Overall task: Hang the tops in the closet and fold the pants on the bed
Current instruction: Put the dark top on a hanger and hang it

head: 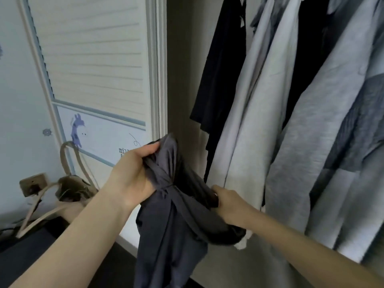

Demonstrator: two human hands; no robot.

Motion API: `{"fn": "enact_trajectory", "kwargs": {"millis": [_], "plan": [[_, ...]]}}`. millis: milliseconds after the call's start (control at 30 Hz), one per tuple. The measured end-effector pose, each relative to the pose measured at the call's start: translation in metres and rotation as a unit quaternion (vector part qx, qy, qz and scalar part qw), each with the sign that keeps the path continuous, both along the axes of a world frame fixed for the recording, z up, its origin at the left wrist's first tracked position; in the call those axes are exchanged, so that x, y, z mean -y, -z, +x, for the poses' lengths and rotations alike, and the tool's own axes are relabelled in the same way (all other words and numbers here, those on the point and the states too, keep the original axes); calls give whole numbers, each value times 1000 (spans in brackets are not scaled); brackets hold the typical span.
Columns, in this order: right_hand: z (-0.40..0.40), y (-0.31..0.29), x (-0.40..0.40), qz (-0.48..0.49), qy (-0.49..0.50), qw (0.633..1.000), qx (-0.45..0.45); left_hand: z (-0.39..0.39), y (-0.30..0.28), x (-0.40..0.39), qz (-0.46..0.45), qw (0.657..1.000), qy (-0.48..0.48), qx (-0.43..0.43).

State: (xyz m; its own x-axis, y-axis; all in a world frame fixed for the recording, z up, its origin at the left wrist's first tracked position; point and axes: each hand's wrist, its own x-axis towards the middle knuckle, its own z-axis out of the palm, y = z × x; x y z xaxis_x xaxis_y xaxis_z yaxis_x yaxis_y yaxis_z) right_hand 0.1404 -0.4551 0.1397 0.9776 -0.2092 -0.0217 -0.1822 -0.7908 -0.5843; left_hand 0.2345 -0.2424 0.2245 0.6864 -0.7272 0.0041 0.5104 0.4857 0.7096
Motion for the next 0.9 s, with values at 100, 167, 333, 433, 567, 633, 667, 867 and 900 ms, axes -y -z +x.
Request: {"fn": "enact_trajectory", "kwargs": {"millis": [100, 167, 333, 433, 567, 633, 667, 867, 900], "plan": [[15, -25, -1, -2, -30, 999, 16, 20, -8, -2, 76, 991, 65, 87], [29, -52, 2, -14, -31, 999, 23, 29, -22, -1, 112, 976, 91, 163], [66, -143, -4, -56, -13, 985, 160, 49, -56, 19, 152, 954, 24, 256], [92, -210, -7, -48, 15, 960, 277, 64, -73, 29, 146, 953, -7, 266], [123, -299, -6, -23, 54, 923, 381, 79, -101, 45, 126, 948, -31, 290], [137, -339, -4, -64, 73, 905, 415, 87, -118, 54, 129, 941, -49, 310], [144, -358, -2, -90, 85, 893, 433, 92, -127, 58, 129, 937, -58, 319], [186, -443, 13, -177, 182, 833, 492, 113, -165, 79, 124, 927, -127, 331], [196, -455, 19, -176, 204, 832, 485, 117, -170, 84, 127, 923, -141, 335]]}}
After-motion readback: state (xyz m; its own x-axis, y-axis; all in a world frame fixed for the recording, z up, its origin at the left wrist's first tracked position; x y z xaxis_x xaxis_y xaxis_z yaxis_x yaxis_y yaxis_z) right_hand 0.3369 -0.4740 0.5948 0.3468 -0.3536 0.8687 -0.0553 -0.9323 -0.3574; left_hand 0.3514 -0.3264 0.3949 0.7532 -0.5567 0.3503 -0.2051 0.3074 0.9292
